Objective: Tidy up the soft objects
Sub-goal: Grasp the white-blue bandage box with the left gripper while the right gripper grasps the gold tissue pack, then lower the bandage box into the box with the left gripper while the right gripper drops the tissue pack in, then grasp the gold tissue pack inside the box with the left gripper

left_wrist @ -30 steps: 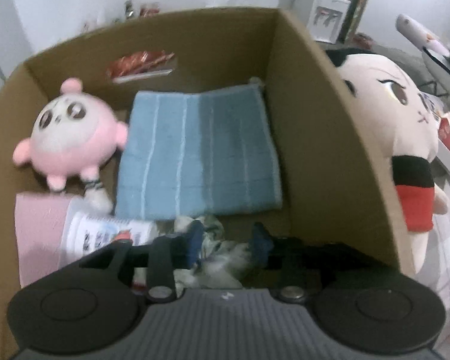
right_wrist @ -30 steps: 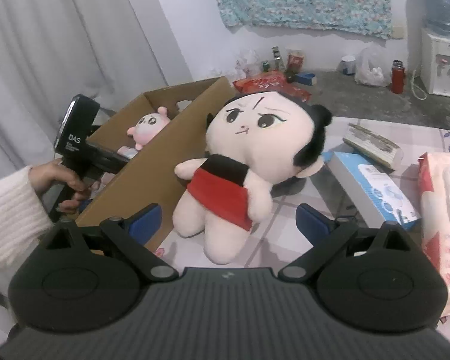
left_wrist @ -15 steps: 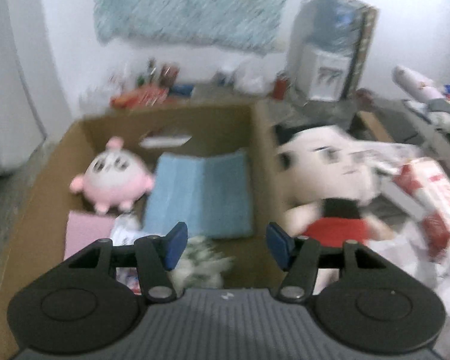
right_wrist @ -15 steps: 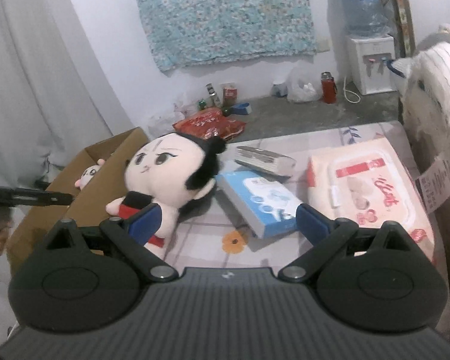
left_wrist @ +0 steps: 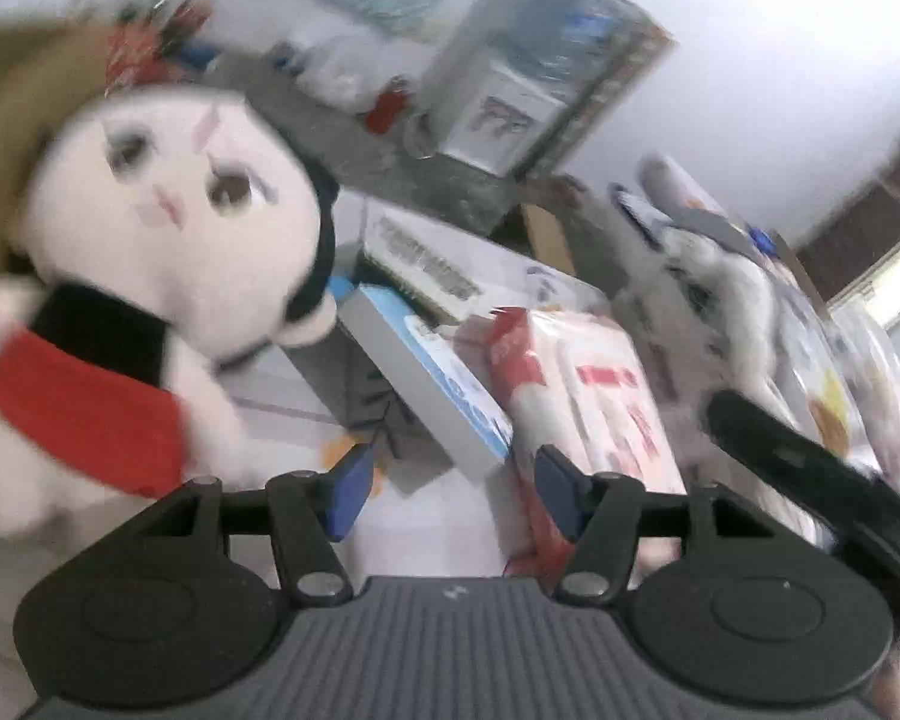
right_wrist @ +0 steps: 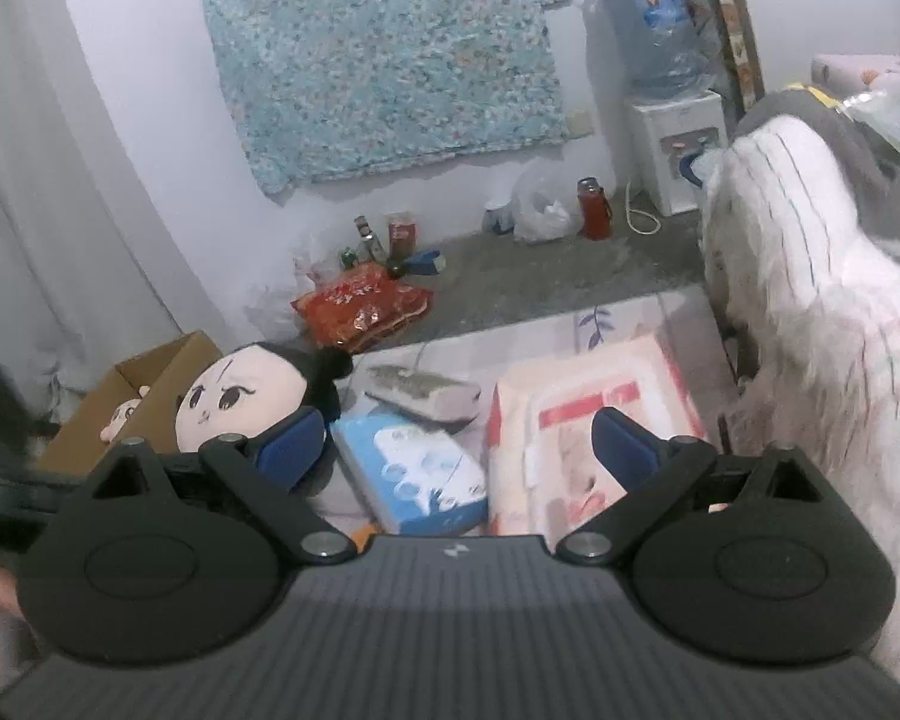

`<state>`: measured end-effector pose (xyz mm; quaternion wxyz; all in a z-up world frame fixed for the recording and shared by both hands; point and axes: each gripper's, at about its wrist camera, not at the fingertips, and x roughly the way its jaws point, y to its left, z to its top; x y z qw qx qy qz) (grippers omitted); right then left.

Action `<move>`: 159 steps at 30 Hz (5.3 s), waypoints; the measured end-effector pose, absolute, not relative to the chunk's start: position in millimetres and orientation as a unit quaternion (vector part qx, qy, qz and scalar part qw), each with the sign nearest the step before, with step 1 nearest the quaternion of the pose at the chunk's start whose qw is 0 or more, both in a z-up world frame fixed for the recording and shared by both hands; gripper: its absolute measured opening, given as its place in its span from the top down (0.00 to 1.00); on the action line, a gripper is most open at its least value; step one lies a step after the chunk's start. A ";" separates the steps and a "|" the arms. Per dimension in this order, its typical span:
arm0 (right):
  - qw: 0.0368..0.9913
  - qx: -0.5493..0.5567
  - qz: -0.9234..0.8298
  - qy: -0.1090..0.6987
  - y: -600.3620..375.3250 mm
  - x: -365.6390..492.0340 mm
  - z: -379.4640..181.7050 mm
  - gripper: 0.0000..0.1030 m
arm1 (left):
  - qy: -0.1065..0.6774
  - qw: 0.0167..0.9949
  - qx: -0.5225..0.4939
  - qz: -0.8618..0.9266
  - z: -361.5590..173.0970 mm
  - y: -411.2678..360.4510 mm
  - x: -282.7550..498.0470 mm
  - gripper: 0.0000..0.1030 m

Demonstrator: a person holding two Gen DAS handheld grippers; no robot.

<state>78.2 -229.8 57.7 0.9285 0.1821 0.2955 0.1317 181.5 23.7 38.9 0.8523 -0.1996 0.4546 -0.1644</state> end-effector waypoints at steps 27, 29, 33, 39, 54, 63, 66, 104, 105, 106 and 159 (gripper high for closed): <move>0.856 -0.182 0.292 0.385 -106.8 224.7 22.5 0.06 | 0.442 0.840 -0.258 -0.180 -11.0 30.4 134.0 0.76; 0.840 -0.211 0.314 0.389 -96.7 231.4 14.4 0.06 | 0.431 0.848 -0.237 -0.195 -9.7 30.4 120.0 0.76; 0.826 -0.222 0.299 0.423 -81.4 243.4 -8.7 0.37 | 0.426 0.854 -0.211 -0.211 -7.9 30.8 106.1 0.76; 0.859 -0.140 0.239 0.430 -93.1 224.1 -0.1 0.46 | 0.420 0.852 -0.214 -0.228 -9.0 34.9 109.8 0.77; 0.858 0.017 0.404 0.316 -140.6 72.5 154.8 0.45 | 0.367 0.870 -0.211 -0.251 54.8 94.8 33.0 0.80; 0.807 0.039 0.501 0.309 -45.1 31.2 202.1 0.45 | 0.306 0.924 -0.202 -0.108 136.3 233.5 -17.8 0.80; 0.794 0.035 0.510 0.327 -3.1 30.3 196.4 0.45 | 0.360 0.904 -0.207 -0.099 131.1 277.8 9.7 0.80; 0.774 0.030 0.510 0.374 65.3 80.3 140.5 0.44 | 0.626 0.704 -0.320 -0.100 27.6 332.8 106.3 0.14; 0.776 0.028 0.509 0.371 64.6 79.5 142.3 0.44 | 0.642 0.698 -0.296 -0.118 29.0 327.1 109.7 0.14; 0.778 0.027 0.508 0.368 64.4 79.4 143.7 0.44 | 0.656 0.696 -0.263 -0.126 34.2 320.7 111.4 0.14; 0.787 -0.006 0.484 0.381 76.9 94.5 115.4 0.44 | 0.583 0.800 0.047 -0.137 31.5 250.5 147.7 0.80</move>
